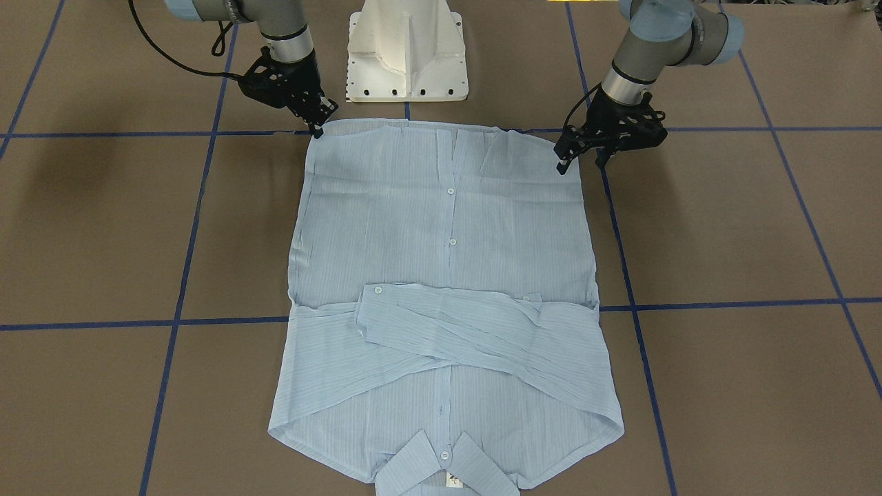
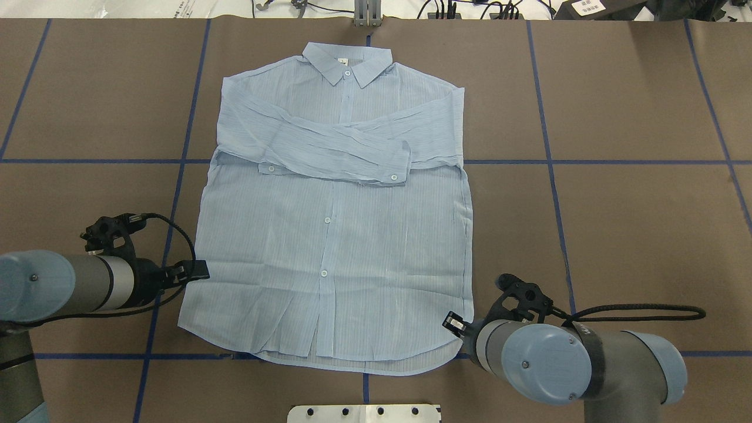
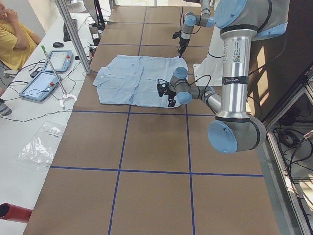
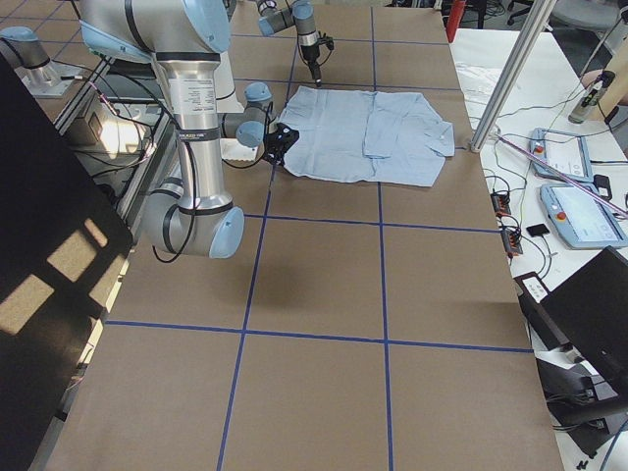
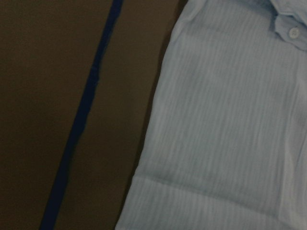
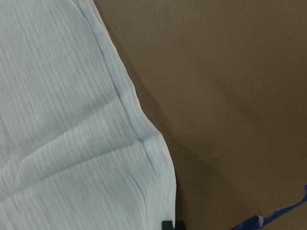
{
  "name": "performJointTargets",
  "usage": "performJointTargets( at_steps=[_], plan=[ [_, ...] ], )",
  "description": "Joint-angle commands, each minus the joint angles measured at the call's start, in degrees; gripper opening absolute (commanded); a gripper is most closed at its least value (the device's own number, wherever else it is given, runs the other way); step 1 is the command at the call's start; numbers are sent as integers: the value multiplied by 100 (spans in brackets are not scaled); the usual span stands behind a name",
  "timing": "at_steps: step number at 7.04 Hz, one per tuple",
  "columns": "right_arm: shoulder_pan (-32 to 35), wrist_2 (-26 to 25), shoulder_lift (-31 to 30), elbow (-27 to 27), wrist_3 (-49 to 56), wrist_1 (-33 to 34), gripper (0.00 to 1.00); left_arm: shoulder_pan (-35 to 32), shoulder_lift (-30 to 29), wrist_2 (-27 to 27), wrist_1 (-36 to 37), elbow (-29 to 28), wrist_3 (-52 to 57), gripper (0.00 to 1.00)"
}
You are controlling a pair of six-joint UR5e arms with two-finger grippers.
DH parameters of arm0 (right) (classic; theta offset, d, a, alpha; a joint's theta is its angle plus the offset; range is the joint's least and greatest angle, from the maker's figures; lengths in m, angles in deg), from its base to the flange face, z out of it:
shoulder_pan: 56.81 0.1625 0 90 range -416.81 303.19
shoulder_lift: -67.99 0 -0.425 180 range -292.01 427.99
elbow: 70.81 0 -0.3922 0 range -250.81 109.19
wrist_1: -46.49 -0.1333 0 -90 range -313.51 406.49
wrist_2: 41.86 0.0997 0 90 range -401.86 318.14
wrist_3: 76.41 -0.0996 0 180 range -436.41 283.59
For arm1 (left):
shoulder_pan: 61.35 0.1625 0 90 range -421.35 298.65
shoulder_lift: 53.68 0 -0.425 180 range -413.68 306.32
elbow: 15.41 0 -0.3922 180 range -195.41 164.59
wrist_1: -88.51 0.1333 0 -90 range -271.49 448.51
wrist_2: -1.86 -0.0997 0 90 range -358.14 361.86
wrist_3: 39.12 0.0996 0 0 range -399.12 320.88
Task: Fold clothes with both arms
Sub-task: 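Grasp both hem corners with the left and right grippers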
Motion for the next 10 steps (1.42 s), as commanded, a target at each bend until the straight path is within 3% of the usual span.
performJointTargets(
  at_steps=[1, 5, 6, 7, 8, 9, 10],
  plan=[
    [-7, -1, 5, 4, 0, 2, 0, 302, 138, 90, -31, 49, -301, 94],
    [-8, -1, 5, 4, -9, -7, 0, 470, 130, 240, -4, 75, -469, 81],
    [-8, -1, 5, 4, -9, 2, 0, 488, 121, 240, 4, 75, -557, 71],
    [-8, -1, 14, -5, -9, -7, 0, 488, 121, 240, 4, 84, -592, 56],
    [-8, -1, 5, -14, -9, -7, 0, 488, 121, 232, 13, 75, -680, 18],
    [-8, -1, 14, -23, -9, -7, 0, 488, 121, 240, 13, 75, -681, 0],
    [-8, -1, 23, -23, -9, -7, 0, 488, 129, 240, 22, 84, -698, 0]
  ],
)
